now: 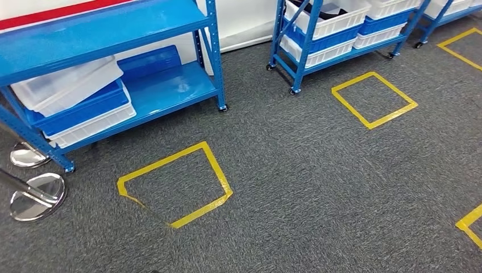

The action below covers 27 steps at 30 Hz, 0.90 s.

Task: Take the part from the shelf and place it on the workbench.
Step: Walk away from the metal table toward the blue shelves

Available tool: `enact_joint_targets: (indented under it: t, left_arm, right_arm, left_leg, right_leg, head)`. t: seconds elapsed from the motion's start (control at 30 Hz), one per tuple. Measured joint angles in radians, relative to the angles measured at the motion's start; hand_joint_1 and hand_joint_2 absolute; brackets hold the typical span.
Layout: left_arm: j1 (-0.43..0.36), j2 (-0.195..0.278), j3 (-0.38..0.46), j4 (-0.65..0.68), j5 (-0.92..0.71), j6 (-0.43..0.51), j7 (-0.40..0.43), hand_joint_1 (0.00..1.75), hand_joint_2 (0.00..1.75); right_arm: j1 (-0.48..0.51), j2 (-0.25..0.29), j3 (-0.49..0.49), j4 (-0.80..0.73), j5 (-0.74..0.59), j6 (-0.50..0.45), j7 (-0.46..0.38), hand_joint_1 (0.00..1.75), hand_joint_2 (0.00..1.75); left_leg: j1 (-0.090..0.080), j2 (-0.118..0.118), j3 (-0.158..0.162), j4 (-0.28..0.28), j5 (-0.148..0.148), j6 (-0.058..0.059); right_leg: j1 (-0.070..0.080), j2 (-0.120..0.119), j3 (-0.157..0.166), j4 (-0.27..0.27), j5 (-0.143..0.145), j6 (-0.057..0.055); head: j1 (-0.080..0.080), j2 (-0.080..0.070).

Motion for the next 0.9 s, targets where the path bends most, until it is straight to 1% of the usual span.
enact_joint_targets:
  t: [0.03, 0.07, 0.1, 0.13, 0.17, 0.2, 0.23, 0.27, 0.3, 0.33, 0.37, 0.4, 0.43, 0.47, 0.5, 0.53, 0.57, 0.6, 0.63, 0.67, 0.7, 0.73, 0.77, 0.8, 0.83, 0.87, 0.9]
  left_arm:
    - [-0.001, 0.0, 0.0, 0.0, 0.001, 0.0, 0.0, 0.0, 0.0]
    - [0.001, 0.0, 0.0, 0.0, 0.002, 0.0, 0.001, 0.0, 0.0]
    - [0.004, 0.0, 0.0, 0.0, 0.003, 0.0, 0.002, 0.0, 0.0]
    - [0.006, -0.001, 0.0, 0.0, 0.003, 0.001, 0.003, 0.0, 0.0]
    - [0.006, -0.002, 0.0, 0.0, 0.003, 0.003, 0.004, 0.0, 0.0]
    - [0.005, -0.004, 0.0, 0.0, 0.003, 0.006, 0.005, 0.0, 0.0]
    - [0.003, -0.005, 0.0, 0.0, 0.002, 0.01, 0.006, 0.0, 0.0]
    - [0.001, -0.006, 0.0, 0.0, 0.002, 0.014, 0.006, 0.0, 0.0]
    - [0.001, -0.007, 0.0, 0.0, 0.002, 0.017, 0.007, 0.0, 0.0]
    - [0.001, -0.009, 0.0, 0.0, 0.002, 0.019, 0.008, 0.0, 0.0]
    - [0.002, -0.011, 0.0, 0.0, 0.002, 0.022, 0.009, 0.0, 0.0]
    - [0.003, -0.014, 0.0, 0.0, 0.002, 0.024, 0.01, 0.0, 0.0]
    - [0.004, -0.017, 0.0, 0.0, 0.002, 0.026, 0.01, 0.0, 0.0]
    - [0.003, -0.019, 0.0, 0.0, 0.001, 0.026, 0.01, 0.0, 0.0]
    - [0.002, -0.021, 0.0, 0.0, 0.001, 0.027, 0.01, 0.0, 0.0]
    - [0.002, -0.022, 0.0, 0.0, 0.001, 0.028, 0.01, 0.0, 0.0]
    - [0.003, -0.022, -0.001, 0.0, 0.001, 0.028, 0.01, 0.0, 0.0]
    - [0.005, -0.023, -0.001, 0.0, 0.001, 0.028, 0.01, 0.0, 0.0]
    - [0.007, -0.023, -0.001, 0.0, 0.001, 0.028, 0.009, 0.0, 0.0]
    - [0.008, -0.023, -0.001, 0.0, 0.001, 0.028, 0.009, 0.0, 0.0]
    - [0.007, -0.023, -0.001, 0.0, 0.002, 0.029, 0.009, 0.0, 0.0]
    - [0.005, -0.023, -0.001, 0.0, 0.002, 0.029, 0.008, 0.0, 0.0]
    - [0.003, -0.024, -0.001, 0.0, 0.002, 0.029, 0.008, 0.0, 0.0]
    - [0.002, -0.026, -0.001, 0.0, 0.002, 0.029, 0.007, 0.0, 0.0]
    - [0.002, -0.027, -0.001, 0.0, 0.002, 0.029, 0.007, 0.0, 0.0]
    - [0.003, -0.028, -0.001, 0.0, 0.002, 0.029, 0.006, 0.0, 0.0]
    - [0.003, -0.029, -0.001, 0.0, 0.003, 0.029, 0.005, 0.0, 0.0]
  right_arm:
    - [-0.001, 0.0, 0.0, 0.0, 0.0, 0.0, 0.001, 0.0, 0.0]
    - [-0.004, 0.0, 0.0, 0.0, 0.0, 0.0, 0.002, 0.0, 0.0]
    - [-0.006, 0.0, 0.0, -0.001, 0.0, 0.0, 0.002, 0.0, 0.0]
    - [-0.008, 0.0, 0.0, -0.001, 0.0, 0.0, 0.003, 0.0, 0.0]
    - [-0.009, 0.0, 0.0, -0.001, 0.001, 0.0, 0.003, 0.0, 0.0]
    - [-0.008, -0.001, 0.0, -0.002, 0.001, 0.0, 0.004, 0.0, 0.0]
    - [-0.007, -0.001, 0.0, -0.002, 0.001, 0.0, 0.004, 0.0, 0.0]
    - [-0.004, -0.002, 0.0, -0.001, 0.0, 0.0, 0.005, 0.0, 0.0]
    - [-0.002, -0.002, 0.0, -0.001, 0.0, 0.0, 0.005, 0.0, 0.0]
    - [0.0, -0.003, 0.0, -0.001, 0.0, 0.0, 0.006, 0.0, 0.0]
    - [0.002, -0.004, 0.0, -0.001, 0.0, 0.0, 0.006, 0.0, 0.0]
    - [0.002, -0.004, 0.0, -0.001, 0.0, 0.0, 0.006, 0.0, 0.0]
    - [0.003, -0.005, 0.0, -0.001, 0.0, 0.0, 0.006, 0.0, 0.0]
    - [0.004, -0.006, 0.0, -0.001, 0.0, 0.0, 0.006, 0.0, 0.0]
    - [0.004, -0.006, 0.0, 0.0, 0.0, 0.0, 0.007, 0.0, 0.0]
    - [0.003, -0.007, 0.0, 0.0, 0.0, 0.0, 0.007, 0.0, 0.0]
    - [0.001, -0.007, 0.0, 0.0, 0.0, -0.001, 0.008, 0.0, 0.0]
    - [-0.001, -0.007, 0.0, 0.0, 0.0, -0.001, 0.009, 0.0, 0.0]
    - [-0.003, -0.007, 0.0, 0.0, 0.0, -0.001, 0.01, 0.0, 0.0]
    - [-0.003, -0.008, 0.0, 0.0, 0.0, -0.002, 0.011, 0.0, 0.0]
    - [-0.002, -0.009, 0.0, 0.0, 0.0, -0.002, 0.012, 0.0, 0.0]
    - [-0.001, -0.01, 0.0, 0.0, 0.0, -0.003, 0.012, 0.0, 0.0]
    - [0.0, -0.01, 0.0, 0.0, 0.0, -0.003, 0.012, 0.0, 0.0]
    - [0.002, -0.01, 0.0, 0.0, 0.0, -0.003, 0.013, 0.0, 0.0]
    - [0.002, -0.01, 0.0, 0.0, 0.0, -0.004, 0.013, 0.0, 0.0]
    - [0.002, -0.01, 0.0, 0.0, 0.0, -0.004, 0.013, 0.0, 0.0]
    - [0.002, -0.01, 0.0, 0.0, 0.0, -0.006, 0.013, 0.0, 0.0]
  left_leg:
    - [-0.004, -0.006, 0.0, -0.004, -0.001, 0.004]
    - [-0.003, -0.018, 0.0, -0.007, 0.001, 0.009]
    - [-0.001, -0.029, 0.002, -0.013, 0.003, 0.013]
    - [0.003, -0.039, 0.005, -0.019, 0.007, 0.018]
    - [0.006, -0.049, 0.008, -0.026, 0.01, 0.024]
    - [0.009, -0.06, 0.01, -0.029, 0.013, 0.028]
    - [0.01, -0.072, 0.009, -0.03, 0.014, 0.031]
    - [0.01, -0.086, 0.009, -0.03, 0.015, 0.032]
    - [0.01, -0.1, 0.008, -0.029, 0.015, 0.033]
    - [0.01, -0.116, 0.009, -0.028, 0.015, 0.033]
    - [0.011, -0.131, 0.009, -0.026, 0.015, 0.032]
    - [0.012, -0.146, 0.009, -0.023, 0.014, 0.03]
    - [0.013, -0.16, 0.007, -0.019, 0.013, 0.028]
    - [0.013, -0.173, 0.004, -0.013, 0.012, 0.023]
    - [0.014, -0.184, -0.001, -0.009, 0.012, 0.016]
    - [0.015, -0.195, -0.006, -0.008, 0.013, 0.008]
    - [0.017, -0.206, -0.009, -0.008, 0.016, 0.0]
    - [0.019, -0.216, -0.012, -0.012, 0.02, -0.007]
    - [0.019, -0.21, -0.016, -0.009, 0.018, -0.013]
    - [0.018, -0.189, -0.026, 0.009, 0.006, -0.017]
    - [0.017, -0.159, -0.045, 0.048, -0.016, -0.019]
    - [0.016, -0.124, -0.071, 0.106, -0.047, -0.022]
    - [0.016, -0.101, -0.104, 0.174, -0.078, -0.024]
    - [0.017, -0.091, -0.132, 0.233, -0.1, -0.027]
    - [0.018, -0.085, -0.147, 0.266, -0.106, -0.028]
    - [0.018, -0.081, -0.143, 0.261, -0.094, -0.028]
    - [0.018, -0.074, -0.117, 0.216, -0.067, -0.027]
  right_leg:
    - [0.001, -0.01, 0.003, -0.002, -0.001, 0.004]
    - [0.002, -0.02, 0.007, -0.005, -0.002, 0.009]
    - [0.001, -0.017, 0.011, -0.005, -0.005, 0.014]
    - [0.0, 0.001, 0.009, 0.004, -0.015, 0.019]
    - [-0.001, 0.029, -0.001, 0.032, -0.035, 0.023]
    - [-0.004, 0.062, -0.024, 0.081, -0.064, 0.026]
    - [-0.005, 0.086, -0.055, 0.146, -0.096, 0.027]
    - [-0.006, 0.097, -0.088, 0.211, -0.122, 0.029]
    - [-0.008, 0.102, -0.113, 0.255, -0.13, 0.03]
    - [-0.01, 0.103, -0.123, 0.265, -0.118, 0.031]
    - [-0.013, 0.106, -0.115, 0.237, -0.088, 0.032]
    - [-0.017, 0.114, -0.093, 0.18, -0.047, 0.033]
    - [-0.021, 0.137, -0.067, 0.116, -0.014, 0.033]
    - [-0.024, 0.163, -0.046, 0.061, 0.008, 0.033]
    - [-0.025, 0.184, -0.034, 0.027, 0.018, 0.033]
    - [-0.024, 0.197, -0.03, 0.014, 0.017, 0.032]
    - [-0.02, 0.192, -0.03, 0.011, 0.018, 0.03]
    - [-0.02, 0.179, -0.028, 0.009, 0.02, 0.025]
    - [-0.021, 0.167, -0.024, 0.005, 0.024, 0.019]
    - [-0.022, 0.154, -0.02, 0.0, 0.027, 0.012]
    - [-0.023, 0.138, -0.018, -0.005, 0.03, 0.006]
    - [-0.02, 0.123, -0.017, -0.006, 0.031, 0.002]
    - [-0.017, 0.107, -0.018, -0.006, 0.03, -0.002]
    - [-0.015, 0.09, -0.018, -0.006, 0.029, -0.003]
    - [-0.013, 0.074, -0.017, -0.005, 0.027, -0.004]
    - [-0.012, 0.059, -0.016, -0.005, 0.025, -0.005]
    - [-0.011, 0.045, -0.014, -0.005, 0.023, -0.004]
  head:
    - [0.0, 0.0]
    - [0.0, 0.0]
    - [0.0, 0.0]
    - [0.002, 0.0]
    - [0.004, 0.0]
    - [0.006, 0.0]
    - [0.007, 0.0]
    - [0.008, 0.0]
    - [0.008, 0.0]
    - [0.008, 0.0]
    - [0.008, 0.0]
    - [0.008, 0.0]
    - [0.008, 0.0]
    - [0.008, 0.0]
    - [0.008, 0.0]
    - [0.007, 0.0]
    - [0.007, 0.0]
    - [0.008, 0.0]
    - [0.007, 0.0]
    - [0.004, 0.0]
    - [0.001, 0.0]
    - [-0.001, 0.0]
    - [-0.003, 0.0]
    - [-0.003, 0.0]
    - [-0.003, 0.0]
    - [-0.003, 0.0]
    - [-0.003, 0.0]
